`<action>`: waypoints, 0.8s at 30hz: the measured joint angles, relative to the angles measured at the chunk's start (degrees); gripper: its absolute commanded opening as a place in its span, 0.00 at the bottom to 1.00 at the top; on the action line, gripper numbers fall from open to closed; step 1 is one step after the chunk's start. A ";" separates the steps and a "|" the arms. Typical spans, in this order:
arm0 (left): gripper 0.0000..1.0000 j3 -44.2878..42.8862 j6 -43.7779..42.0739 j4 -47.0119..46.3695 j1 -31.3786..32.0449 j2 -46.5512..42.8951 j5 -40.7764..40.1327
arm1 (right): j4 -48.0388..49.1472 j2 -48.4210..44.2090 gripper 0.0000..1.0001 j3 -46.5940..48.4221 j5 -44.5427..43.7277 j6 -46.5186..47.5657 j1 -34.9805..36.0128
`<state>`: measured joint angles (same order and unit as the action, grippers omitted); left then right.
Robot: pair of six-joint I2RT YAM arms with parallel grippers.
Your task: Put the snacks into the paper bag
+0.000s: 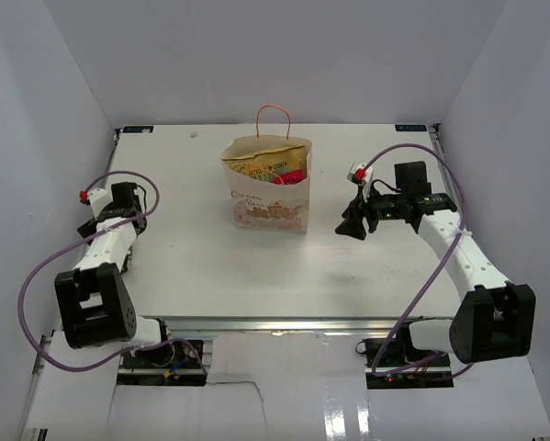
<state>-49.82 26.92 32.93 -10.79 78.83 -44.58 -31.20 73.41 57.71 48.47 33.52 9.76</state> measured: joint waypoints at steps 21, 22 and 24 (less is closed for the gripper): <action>0.21 -1.68 -5.77 -7.85 -2.40 15.23 13.18 | -3.02 1.01 0.63 2.73 -1.64 1.40 0.00; 0.13 -1.75 -5.68 -7.78 -2.54 14.88 14.10 | -3.02 1.01 0.63 2.73 -1.68 1.40 0.00; 0.07 -2.01 -5.14 -7.41 -2.62 14.01 16.83 | -3.02 1.01 0.63 2.73 -1.70 1.40 0.00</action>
<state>-51.83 21.78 25.52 -13.41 92.84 -27.75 -34.22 74.41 60.45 46.76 34.92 9.76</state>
